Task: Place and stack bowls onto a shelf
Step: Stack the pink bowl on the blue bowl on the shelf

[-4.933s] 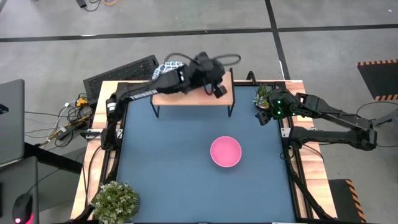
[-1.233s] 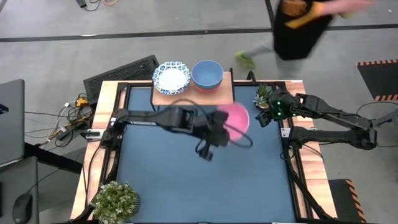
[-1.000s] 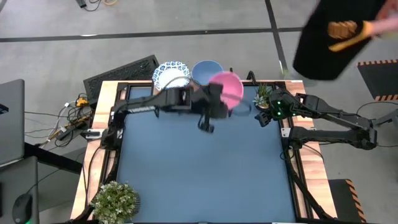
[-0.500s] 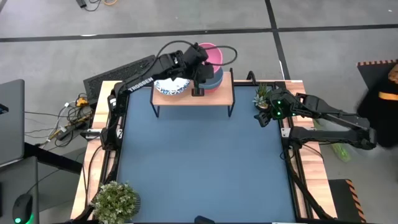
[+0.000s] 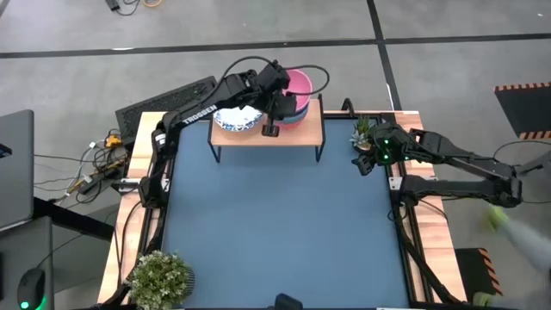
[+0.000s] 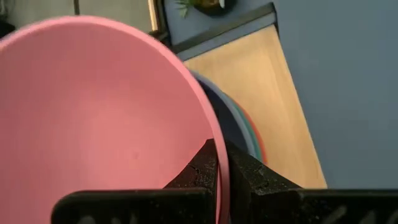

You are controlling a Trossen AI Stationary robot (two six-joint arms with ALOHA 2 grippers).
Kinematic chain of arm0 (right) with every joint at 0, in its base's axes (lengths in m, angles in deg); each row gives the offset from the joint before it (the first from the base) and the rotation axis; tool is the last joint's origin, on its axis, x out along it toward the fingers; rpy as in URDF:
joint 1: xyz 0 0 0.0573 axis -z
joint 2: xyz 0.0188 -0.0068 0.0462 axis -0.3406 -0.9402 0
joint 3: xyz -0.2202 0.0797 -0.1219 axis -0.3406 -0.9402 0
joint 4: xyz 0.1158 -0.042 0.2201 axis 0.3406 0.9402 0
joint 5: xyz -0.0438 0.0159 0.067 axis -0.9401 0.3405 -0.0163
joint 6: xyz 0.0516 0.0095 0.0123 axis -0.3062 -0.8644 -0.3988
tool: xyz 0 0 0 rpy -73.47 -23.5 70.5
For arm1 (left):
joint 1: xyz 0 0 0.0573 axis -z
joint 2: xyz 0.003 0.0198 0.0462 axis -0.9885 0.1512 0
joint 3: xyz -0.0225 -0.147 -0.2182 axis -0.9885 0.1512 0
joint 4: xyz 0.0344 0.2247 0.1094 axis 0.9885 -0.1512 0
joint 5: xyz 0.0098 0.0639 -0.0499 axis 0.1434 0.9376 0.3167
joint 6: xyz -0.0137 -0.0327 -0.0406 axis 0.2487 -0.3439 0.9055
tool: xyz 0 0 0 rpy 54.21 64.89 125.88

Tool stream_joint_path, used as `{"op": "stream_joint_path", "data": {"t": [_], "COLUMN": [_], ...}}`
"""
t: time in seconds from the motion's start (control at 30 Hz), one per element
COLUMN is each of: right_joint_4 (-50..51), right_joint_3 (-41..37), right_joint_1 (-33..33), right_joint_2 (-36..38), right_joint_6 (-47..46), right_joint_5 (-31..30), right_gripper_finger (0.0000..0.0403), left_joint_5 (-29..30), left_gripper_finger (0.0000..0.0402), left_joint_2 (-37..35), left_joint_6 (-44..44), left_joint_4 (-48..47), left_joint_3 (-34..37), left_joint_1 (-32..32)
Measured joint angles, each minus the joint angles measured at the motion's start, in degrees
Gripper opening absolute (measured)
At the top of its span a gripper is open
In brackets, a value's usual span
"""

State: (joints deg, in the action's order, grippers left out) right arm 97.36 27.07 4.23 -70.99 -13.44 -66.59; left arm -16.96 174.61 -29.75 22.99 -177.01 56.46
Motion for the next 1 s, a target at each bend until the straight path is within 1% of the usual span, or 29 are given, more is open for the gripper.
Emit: {"op": "stream_joint_path", "data": {"t": [0.1,0.23,0.37,0.67,0.83,1.0], "right_joint_4": [0.0,0.0,0.0,0.0,0.0,-0.1], "right_joint_3": [0.0,0.0,0.0,0.0,0.0,0.0], "right_joint_1": [0.0,0.0,0.0,0.0,0.0,0.0], "right_joint_2": [0.0,0.0,0.0,0.0,0.0,0.0], "right_joint_6": [0.0,0.0,0.0,0.0,0.0,0.0], "right_joint_5": [0.0,0.0,0.0,0.0,0.0,0.0], "right_gripper_finger": [0.026,0.026,0.026,0.026,0.026,0.026], "left_joint_5": [-0.4,-0.2,-0.4,0.6,5.0,7.0], "left_gripper_finger": [0.0,0.0001,0.0011,0.0073,0.0107,0.013], "left_joint_2": [0.4,0.3,0.3,0.0,-0.3,-1.9], "left_joint_6": [0.0,-0.1,1.1,2.2,2.2,2.5], "left_joint_4": [-1.5,-0.6,-1.1,-0.1,-0.5,-0.5], "left_joint_3": [0.2,0.4,-0.1,-0.3,-0.3,-0.3], "left_joint_1": [-0.6,-0.7,-0.6,0.1,0.5,1.9]}}
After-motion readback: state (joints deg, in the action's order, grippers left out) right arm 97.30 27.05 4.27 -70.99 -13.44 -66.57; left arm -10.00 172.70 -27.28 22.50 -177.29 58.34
